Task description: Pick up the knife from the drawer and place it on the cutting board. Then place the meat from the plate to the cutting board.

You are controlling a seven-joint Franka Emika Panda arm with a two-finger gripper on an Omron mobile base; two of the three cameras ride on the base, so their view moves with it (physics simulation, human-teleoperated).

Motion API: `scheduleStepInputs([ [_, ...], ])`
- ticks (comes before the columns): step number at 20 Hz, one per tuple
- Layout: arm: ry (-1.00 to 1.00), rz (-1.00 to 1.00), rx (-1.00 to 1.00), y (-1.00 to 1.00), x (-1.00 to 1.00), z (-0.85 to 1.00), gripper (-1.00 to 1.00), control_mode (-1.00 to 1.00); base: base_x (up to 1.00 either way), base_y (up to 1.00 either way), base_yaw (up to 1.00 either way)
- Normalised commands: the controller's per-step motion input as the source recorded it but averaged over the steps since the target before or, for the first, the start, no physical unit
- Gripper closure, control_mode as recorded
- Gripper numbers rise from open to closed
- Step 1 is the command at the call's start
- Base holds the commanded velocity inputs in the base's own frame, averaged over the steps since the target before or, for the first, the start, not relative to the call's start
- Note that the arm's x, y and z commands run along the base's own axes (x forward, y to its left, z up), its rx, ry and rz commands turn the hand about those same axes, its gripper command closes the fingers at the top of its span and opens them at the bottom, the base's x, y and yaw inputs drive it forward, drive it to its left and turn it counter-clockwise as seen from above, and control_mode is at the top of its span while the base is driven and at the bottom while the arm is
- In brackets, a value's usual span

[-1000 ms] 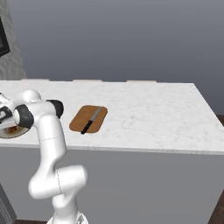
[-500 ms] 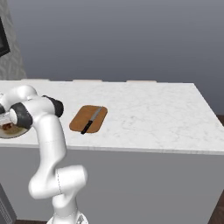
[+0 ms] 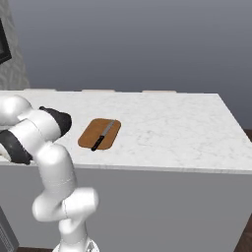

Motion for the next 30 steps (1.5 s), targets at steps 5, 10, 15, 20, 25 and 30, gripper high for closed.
scheduleStepInputs([
  [5,-0.03,-0.23,0.08,-1.00,0.00,1.00,1.00,-1.00,0.00,0.00,0.00],
  [10,0.01,-0.21,0.08,-1.00,0.04,0.97,1.00,-1.00,0.00,0.00,0.00],
  [15,0.12,-0.13,0.05,-1.00,0.03,0.26,1.00,-1.00,0.00,0.00,0.00],
  [20,0.07,-0.11,0.12,-1.00,0.13,-0.24,1.00,-1.00,0.00,0.00,0.00],
  [25,0.00,-0.02,0.09,-0.95,0.44,-0.59,1.00,-1.00,0.00,0.00,0.00],
  [30,0.00,0.00,0.00,-0.17,0.62,-0.83,1.00,-1.00,0.00,0.00,0.00],
])
